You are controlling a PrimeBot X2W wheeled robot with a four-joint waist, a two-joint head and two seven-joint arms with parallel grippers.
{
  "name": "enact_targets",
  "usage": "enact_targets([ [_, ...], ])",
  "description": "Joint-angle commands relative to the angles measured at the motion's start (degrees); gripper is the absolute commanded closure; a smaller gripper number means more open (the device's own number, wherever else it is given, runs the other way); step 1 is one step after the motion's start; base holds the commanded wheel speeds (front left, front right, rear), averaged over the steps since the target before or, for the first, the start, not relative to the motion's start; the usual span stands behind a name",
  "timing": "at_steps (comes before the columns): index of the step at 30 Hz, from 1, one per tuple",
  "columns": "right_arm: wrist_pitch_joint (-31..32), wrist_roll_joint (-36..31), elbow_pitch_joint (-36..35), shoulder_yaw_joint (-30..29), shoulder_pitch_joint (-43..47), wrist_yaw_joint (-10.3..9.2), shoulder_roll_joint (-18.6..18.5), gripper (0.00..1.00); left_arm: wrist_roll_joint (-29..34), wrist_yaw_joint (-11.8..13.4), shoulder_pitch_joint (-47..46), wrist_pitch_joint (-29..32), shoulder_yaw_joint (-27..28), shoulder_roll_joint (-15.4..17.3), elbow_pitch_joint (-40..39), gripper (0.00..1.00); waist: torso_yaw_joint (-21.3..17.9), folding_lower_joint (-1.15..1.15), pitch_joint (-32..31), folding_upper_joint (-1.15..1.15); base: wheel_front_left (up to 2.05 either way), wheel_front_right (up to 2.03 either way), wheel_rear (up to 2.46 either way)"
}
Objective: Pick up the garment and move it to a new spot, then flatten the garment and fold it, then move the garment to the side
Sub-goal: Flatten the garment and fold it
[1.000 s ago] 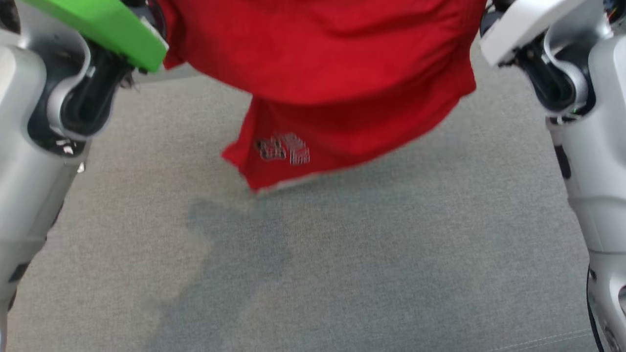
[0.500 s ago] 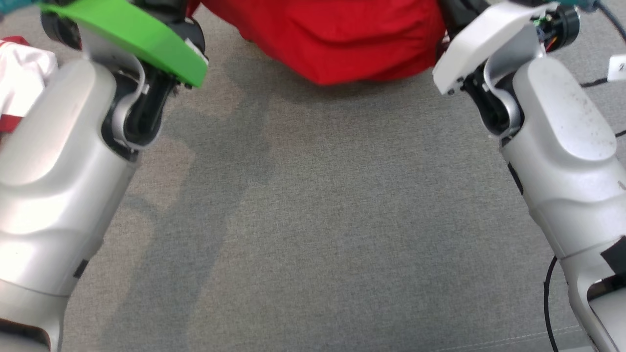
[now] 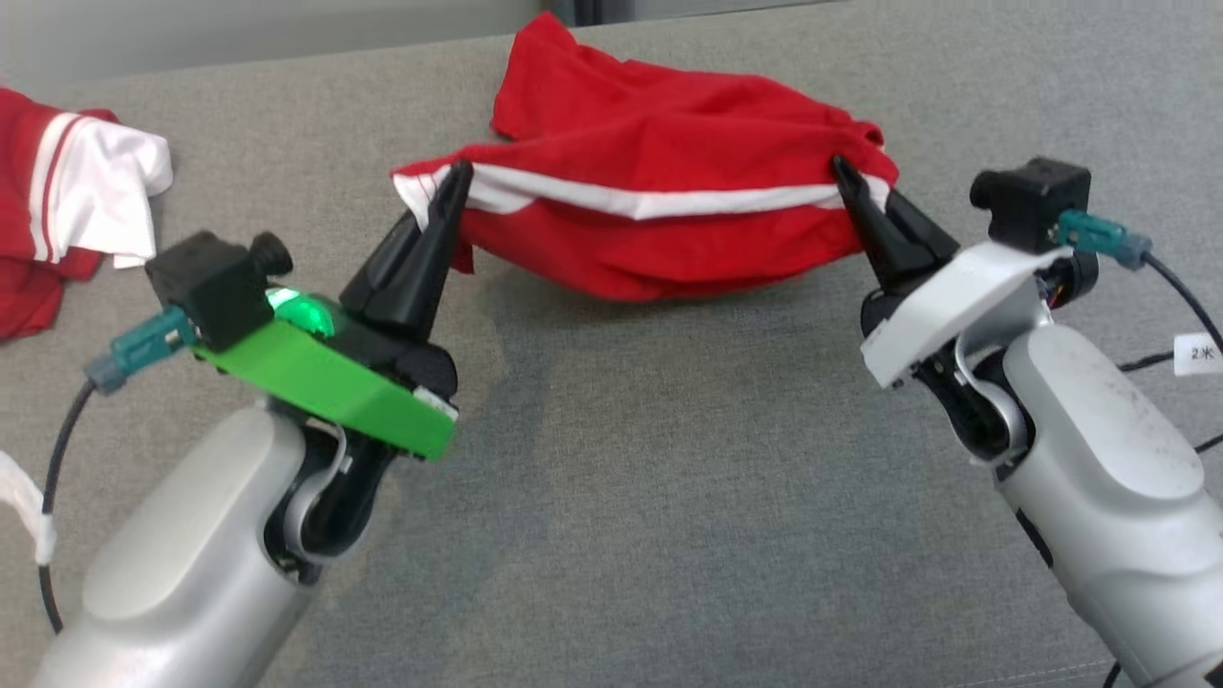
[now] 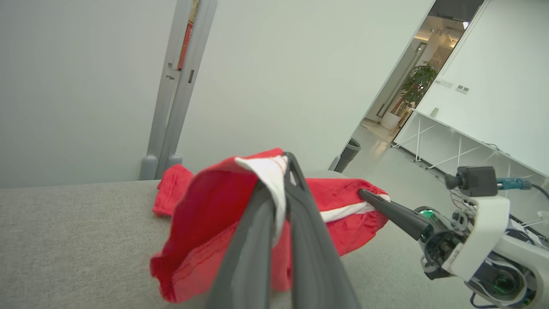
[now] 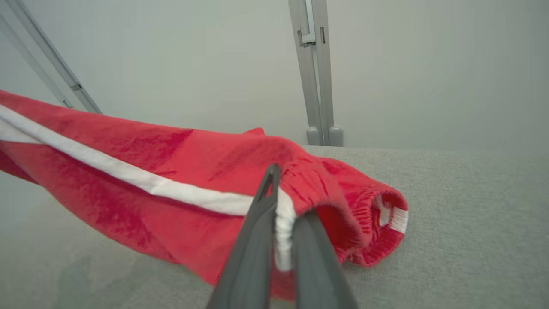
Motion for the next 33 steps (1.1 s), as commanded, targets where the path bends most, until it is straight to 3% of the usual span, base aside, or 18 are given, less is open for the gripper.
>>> enact_targets([
  [1, 0.2, 0.5, -1.6, -0.3, 2.5, -0.07, -0.5, 1.0, 0.5, 0.4, 2.5, -0.4, 0.4, 0.4, -1.8, 1.0, 0.6, -0.01, -3.2, 0.0, 0.0, 0.0, 0.0],
  [7, 2.3, 0.9, -10.9, -2.7, 14.0, -0.07, -1.0, 1.0, 1.3, 3.0, 12.6, -0.4, 0.1, 2.5, -12.6, 1.0, 1.0, -0.01, -9.1, 0.0, 0.0, 0.0, 0.0],
  [12, 6.1, 1.8, -20.7, -7.1, 25.3, -0.07, -0.6, 1.0, 1.5, 7.4, 20.4, -0.3, 0.0, 6.6, -22.1, 1.0, 0.5, -0.01, -12.6, 0.0, 0.0, 0.0, 0.0],
  [16, 9.9, 0.4, -27.7, -10.6, 33.0, -0.06, -0.1, 1.0, 0.4, 10.9, 25.1, 0.4, 0.4, 9.7, -28.0, 1.0, -0.5, -0.01, -12.7, 0.0, 0.0, 0.0, 0.0],
  [20, 13.7, 0.3, -31.4, -13.5, 36.7, -0.06, 1.7, 1.0, 0.9, 12.3, 26.6, 0.9, 0.6, 11.4, -29.4, 1.0, -1.6, -0.01, -11.2, 0.0, 0.0, 0.0, 0.0],
  [24, 15.6, -0.4, -30.3, -15.2, 35.9, -0.06, 4.1, 1.0, 1.8, 11.3, 23.7, 1.3, 0.6, 10.8, -25.6, 1.0, -2.3, -0.01, -9.0, 0.0, 0.0, 0.0, 0.0],
  [33, 13.5, -2.0, -18.2, -16.0, 26.1, -0.06, 7.2, 1.0, 4.7, 4.5, 9.1, 7.2, -2.1, 7.1, -7.6, 1.0, -4.1, -0.01, -1.7, 0.0, 0.0, 0.0, 0.0],
])
